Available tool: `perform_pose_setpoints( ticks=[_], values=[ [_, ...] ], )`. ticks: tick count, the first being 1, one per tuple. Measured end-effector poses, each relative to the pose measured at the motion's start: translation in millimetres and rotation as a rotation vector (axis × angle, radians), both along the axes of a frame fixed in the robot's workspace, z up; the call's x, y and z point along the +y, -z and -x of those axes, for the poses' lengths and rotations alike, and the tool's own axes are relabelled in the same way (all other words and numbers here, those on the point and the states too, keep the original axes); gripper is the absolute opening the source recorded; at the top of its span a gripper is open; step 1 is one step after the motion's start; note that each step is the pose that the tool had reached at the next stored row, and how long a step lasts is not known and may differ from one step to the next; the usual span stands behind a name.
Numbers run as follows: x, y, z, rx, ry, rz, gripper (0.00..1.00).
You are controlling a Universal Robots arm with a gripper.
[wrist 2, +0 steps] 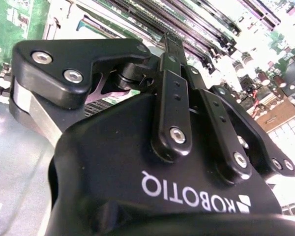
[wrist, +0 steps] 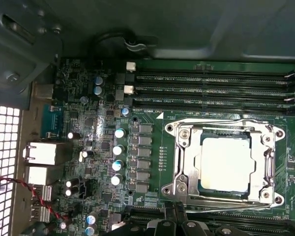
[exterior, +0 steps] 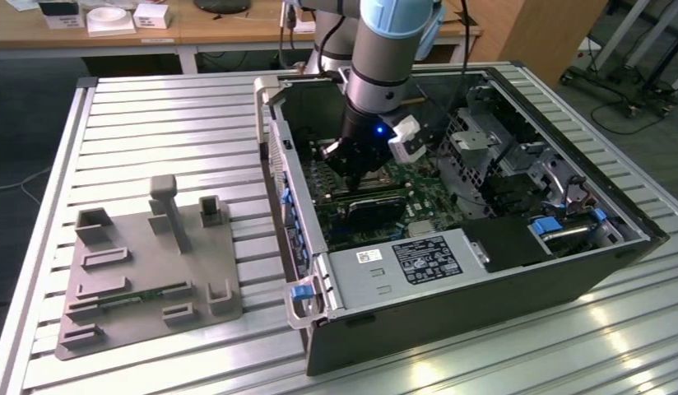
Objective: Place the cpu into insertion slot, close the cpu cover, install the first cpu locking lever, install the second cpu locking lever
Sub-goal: 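Install the second cpu locking lever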
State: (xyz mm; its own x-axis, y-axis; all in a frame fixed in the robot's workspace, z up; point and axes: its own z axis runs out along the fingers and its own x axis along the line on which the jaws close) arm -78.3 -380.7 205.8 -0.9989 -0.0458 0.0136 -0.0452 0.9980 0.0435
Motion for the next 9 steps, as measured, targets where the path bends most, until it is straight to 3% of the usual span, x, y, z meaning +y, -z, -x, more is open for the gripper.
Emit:
perform_pose_setpoints(
  ticks=[9],
  values=[
    [0.1, 2.4, 0.0, 0.0, 0.0, -0.0244, 0.1]
  ],
)
